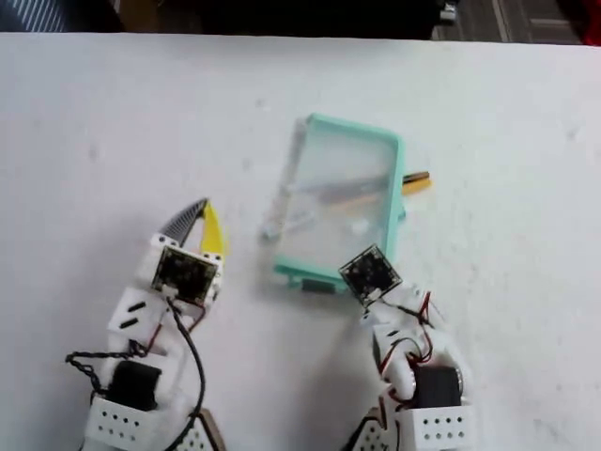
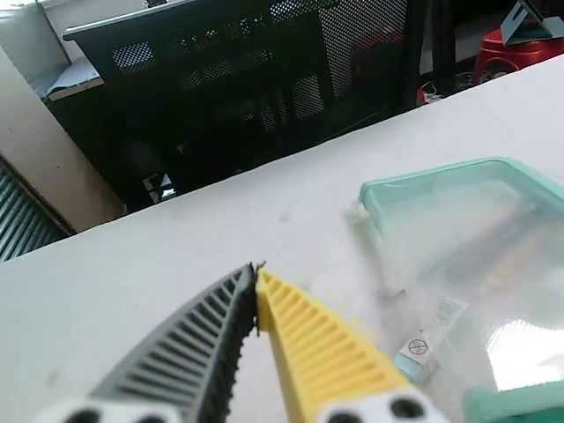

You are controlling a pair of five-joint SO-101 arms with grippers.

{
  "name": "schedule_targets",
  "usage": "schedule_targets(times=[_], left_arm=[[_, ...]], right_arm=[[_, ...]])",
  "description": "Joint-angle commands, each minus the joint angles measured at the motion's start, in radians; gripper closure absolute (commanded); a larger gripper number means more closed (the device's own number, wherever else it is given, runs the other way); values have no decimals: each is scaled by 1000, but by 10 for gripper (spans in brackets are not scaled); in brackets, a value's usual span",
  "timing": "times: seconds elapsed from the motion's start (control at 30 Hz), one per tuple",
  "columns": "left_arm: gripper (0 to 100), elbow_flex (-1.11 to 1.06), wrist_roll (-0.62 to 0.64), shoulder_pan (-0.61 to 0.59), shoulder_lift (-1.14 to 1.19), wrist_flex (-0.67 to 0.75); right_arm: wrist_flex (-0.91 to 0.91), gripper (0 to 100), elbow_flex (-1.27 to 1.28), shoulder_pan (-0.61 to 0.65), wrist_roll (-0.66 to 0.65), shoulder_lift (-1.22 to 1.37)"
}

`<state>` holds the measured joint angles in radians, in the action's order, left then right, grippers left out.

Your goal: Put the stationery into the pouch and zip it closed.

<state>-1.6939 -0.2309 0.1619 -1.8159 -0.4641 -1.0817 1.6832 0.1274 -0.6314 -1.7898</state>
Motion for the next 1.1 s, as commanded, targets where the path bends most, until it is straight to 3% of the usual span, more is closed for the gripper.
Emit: schedule_targets(times=[0.0, 0.13, 0.4, 0.6, 0.77, 0.93, 1.07], left_arm=[[976, 3, -17, 54, -12, -9], [976, 2, -120, 77, -12, -40], [976, 2, -126, 30, -12, -37], [976, 2, -118, -39, -12, -12], [976, 2, -49, -107, -12, 14], [976, 2, 0, -156, -10, 20], [976, 2, 0, -153, -10, 15]], right_arm=[[4, 981, 8, -4, -12, -10], [2, 981, 8, -4, -12, -10], [31, 980, 6, -8, -14, -10], [-33, 873, -74, 1, -120, -10], [-148, 865, -167, 140, -160, -2], [-150, 865, -169, 329, -153, -2], [-151, 890, -172, 375, -153, -1]])
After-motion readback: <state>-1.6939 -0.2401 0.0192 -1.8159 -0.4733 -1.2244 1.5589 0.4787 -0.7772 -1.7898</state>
